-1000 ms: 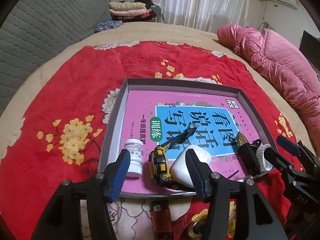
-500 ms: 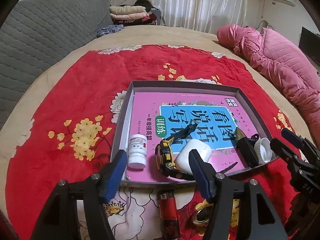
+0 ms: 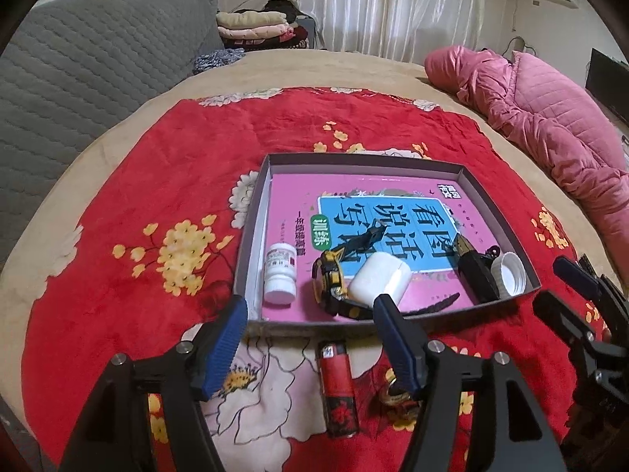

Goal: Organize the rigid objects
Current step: 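Open the left gripper to release the tape measure while the right releases the cap, then move the left gripper to the red lighter while the right moves to the silver metal fitting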

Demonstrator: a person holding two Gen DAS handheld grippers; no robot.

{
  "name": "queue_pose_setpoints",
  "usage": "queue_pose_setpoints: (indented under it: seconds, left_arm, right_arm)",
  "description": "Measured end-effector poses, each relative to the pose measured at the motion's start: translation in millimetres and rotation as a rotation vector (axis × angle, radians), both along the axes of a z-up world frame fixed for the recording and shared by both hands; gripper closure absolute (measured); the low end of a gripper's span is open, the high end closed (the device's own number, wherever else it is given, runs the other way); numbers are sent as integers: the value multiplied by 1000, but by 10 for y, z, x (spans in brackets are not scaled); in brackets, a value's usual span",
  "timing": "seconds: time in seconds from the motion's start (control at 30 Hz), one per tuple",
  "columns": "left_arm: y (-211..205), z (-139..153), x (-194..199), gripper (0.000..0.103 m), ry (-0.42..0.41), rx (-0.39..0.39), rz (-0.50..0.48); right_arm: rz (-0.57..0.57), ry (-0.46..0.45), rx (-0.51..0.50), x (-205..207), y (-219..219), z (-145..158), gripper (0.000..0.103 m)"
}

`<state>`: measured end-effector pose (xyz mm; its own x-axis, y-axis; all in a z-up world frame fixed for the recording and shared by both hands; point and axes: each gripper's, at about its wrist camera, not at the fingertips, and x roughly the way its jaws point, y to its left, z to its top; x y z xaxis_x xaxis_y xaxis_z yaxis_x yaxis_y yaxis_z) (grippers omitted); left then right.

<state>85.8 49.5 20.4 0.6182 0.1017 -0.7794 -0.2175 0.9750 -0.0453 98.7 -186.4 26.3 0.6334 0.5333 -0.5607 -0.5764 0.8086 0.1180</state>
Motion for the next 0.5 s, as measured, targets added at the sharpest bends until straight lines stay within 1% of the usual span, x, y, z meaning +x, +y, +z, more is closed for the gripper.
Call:
queue_pose_setpoints:
  seconds: [0.23, 0.37, 0.5]
  left_arm:
    - [6, -52, -121, 37, 28, 2, -16]
    - [48, -64, -166, 37, 41, 0, -12]
    - [54, -162, -185, 37, 84, -13, -21]
  right_arm:
    - [45, 4, -34, -169, 142, -37, 28]
    - [63, 22, -54, -206, 206, -84, 28]
    - [83, 49, -64, -259, 277, -154, 28]
